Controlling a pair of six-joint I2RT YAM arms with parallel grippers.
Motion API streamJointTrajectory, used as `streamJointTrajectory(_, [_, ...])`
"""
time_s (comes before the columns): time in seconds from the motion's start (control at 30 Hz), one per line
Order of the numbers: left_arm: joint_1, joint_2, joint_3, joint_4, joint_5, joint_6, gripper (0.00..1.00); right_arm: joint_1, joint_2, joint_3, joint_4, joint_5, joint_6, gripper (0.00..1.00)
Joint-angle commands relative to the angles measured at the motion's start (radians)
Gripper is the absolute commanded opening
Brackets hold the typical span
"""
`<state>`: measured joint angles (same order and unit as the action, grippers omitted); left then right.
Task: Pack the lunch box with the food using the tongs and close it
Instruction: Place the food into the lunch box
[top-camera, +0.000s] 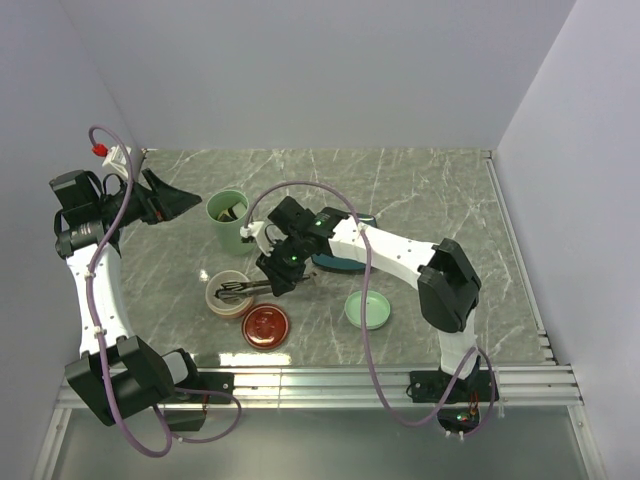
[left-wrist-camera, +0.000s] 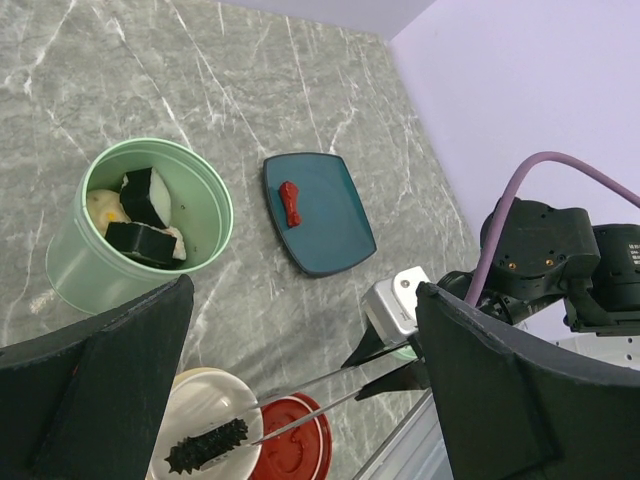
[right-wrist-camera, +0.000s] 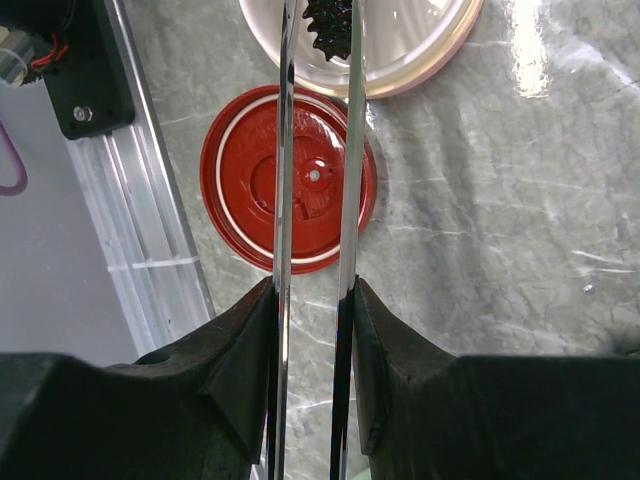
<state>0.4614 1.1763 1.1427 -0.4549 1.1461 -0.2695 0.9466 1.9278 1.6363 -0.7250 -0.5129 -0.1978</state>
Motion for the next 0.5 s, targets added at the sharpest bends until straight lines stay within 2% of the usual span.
streamJointTrajectory(0.0, [0.006,0.006,0.037,-0.005,0.017,0.032,0.99,0.009,-0.007,0.062,0.033,-0.013,0.011,0.39])
streamJointTrajectory(0.2, [0.008,0.014,0.042,-0.01,0.014,0.036,1.0,0.017,-0.003,0.091,-0.001,-0.03,0.005,0.5])
streamJointTrajectory(0.47, [0.006,0.016,0.049,-0.013,0.015,0.036,0.99,0.015,-0.026,0.129,-0.036,-0.036,0.001,0.52])
